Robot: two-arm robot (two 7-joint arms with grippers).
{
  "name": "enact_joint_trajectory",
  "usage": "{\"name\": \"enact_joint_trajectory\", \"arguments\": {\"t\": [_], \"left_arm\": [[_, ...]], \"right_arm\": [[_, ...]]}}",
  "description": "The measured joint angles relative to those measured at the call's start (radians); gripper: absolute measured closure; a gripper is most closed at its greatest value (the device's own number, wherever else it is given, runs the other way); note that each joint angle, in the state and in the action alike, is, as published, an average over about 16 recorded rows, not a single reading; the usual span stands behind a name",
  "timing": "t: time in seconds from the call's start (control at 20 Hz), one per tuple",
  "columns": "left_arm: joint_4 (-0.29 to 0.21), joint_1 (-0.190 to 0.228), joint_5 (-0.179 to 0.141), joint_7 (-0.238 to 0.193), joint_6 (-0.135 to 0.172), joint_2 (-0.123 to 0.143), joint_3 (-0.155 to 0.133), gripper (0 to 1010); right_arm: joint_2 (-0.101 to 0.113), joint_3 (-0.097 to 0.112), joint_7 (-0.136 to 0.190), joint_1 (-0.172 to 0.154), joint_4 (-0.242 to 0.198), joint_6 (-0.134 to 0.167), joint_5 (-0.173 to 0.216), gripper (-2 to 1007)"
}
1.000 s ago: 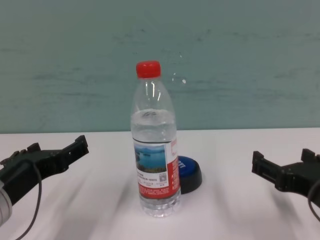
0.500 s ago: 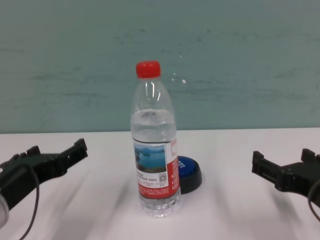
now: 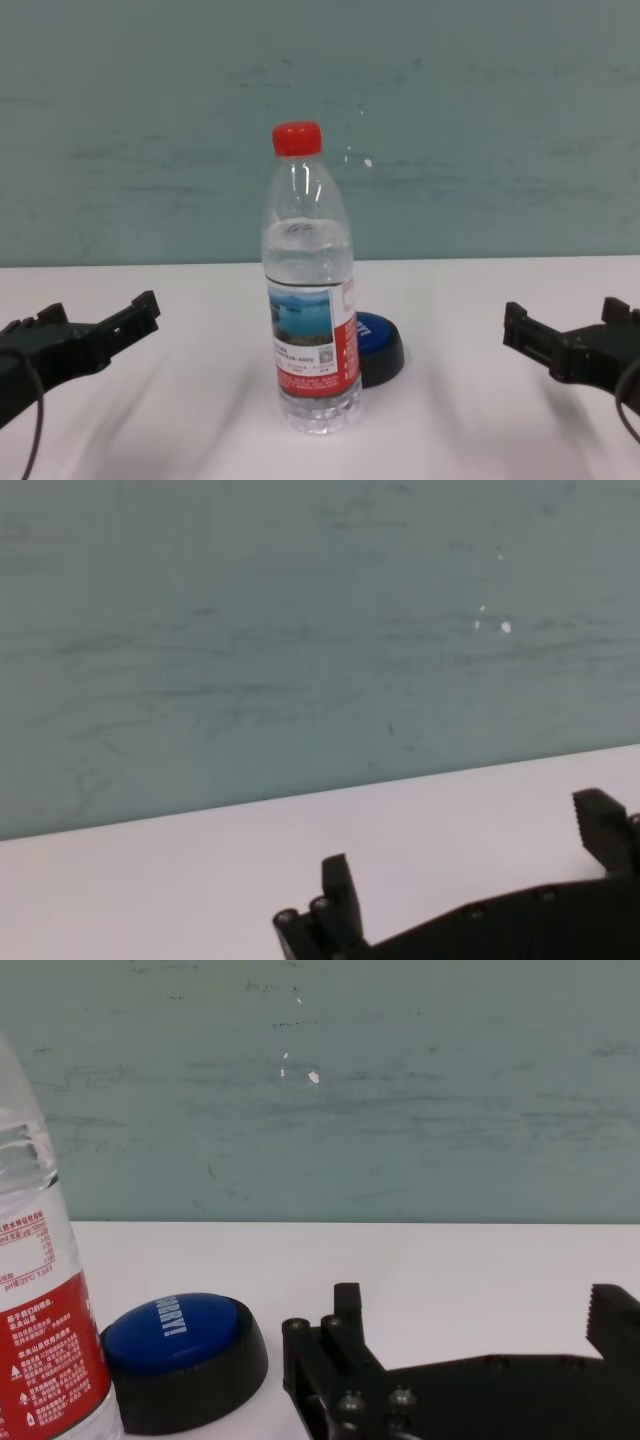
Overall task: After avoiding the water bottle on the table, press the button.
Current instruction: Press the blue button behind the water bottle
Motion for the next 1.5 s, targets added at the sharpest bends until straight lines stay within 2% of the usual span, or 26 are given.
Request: {"name": "enact_joint_trajectory", "arguments": {"t": [0.4, 0.75, 1.1, 1.5], "left_arm": [[-0.048, 0.055, -0.009, -0.048, -0.030, 0.012, -0.032, 0], [-0.102, 0.111, -0.026, -0.086, -0.051, 0.032, -0.044, 0], [-0.146, 0.150, -0.038, -0.113, -0.065, 0.053, -0.036, 0], [-0.161, 0.157, -0.026, -0.119, -0.079, 0.062, -0.009, 0]], "right_arm": [[0.000, 0.000, 0.000, 0.000, 0.000, 0.000, 0.000, 1], [0.000, 0.000, 0.000, 0.000, 0.000, 0.000, 0.000, 1], [0.000, 0.000, 0.000, 0.000, 0.000, 0.000, 0.000, 1], [0.000, 0.000, 0.000, 0.000, 0.000, 0.000, 0.000, 1]]}}
